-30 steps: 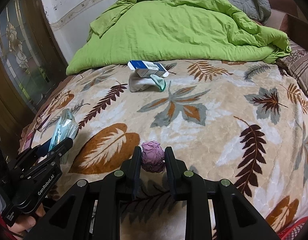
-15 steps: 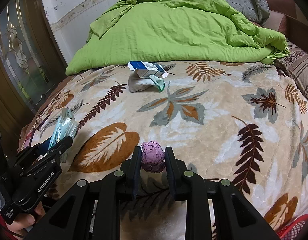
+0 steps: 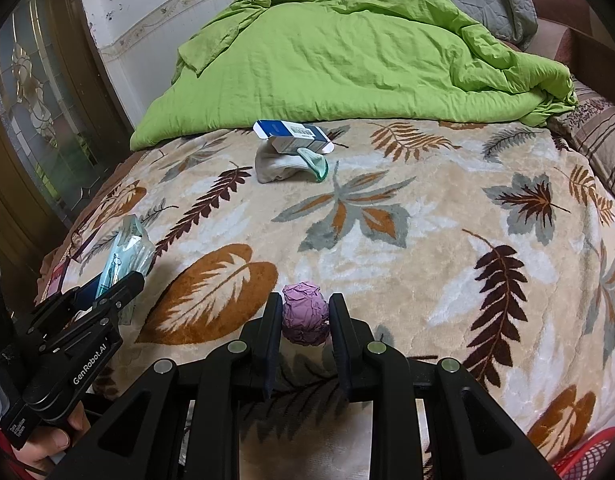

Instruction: Collect trash

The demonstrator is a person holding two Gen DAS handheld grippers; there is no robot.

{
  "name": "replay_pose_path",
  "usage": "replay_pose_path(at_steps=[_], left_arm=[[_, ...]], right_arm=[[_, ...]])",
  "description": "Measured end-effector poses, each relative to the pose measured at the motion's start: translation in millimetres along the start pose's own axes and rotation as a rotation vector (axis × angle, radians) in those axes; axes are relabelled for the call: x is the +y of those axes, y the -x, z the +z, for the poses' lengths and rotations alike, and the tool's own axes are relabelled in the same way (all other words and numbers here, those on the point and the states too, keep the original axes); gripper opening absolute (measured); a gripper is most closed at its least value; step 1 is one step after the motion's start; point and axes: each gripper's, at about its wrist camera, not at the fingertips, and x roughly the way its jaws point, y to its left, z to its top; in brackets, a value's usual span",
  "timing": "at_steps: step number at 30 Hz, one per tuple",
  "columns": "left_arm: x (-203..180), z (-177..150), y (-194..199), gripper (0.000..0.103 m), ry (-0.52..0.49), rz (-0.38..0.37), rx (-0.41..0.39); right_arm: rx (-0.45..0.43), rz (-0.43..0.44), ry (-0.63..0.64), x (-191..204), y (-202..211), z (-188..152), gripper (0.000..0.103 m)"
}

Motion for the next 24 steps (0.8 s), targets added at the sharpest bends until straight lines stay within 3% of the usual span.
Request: replay_pose_path(at_steps=[14, 24], left_arm=[[0.6, -0.4, 0.1, 0.031, 0.000, -0.001, -0.001], [-7.8, 1.6, 7.5, 0.031, -0.009, -0.041, 0.007]], right_arm=[[-0.003, -0.003, 0.000, -0.2, 0.2, -0.3, 0.025], [-0.004, 0.000, -0.012, 0.4, 8.1, -5.1, 0.025]])
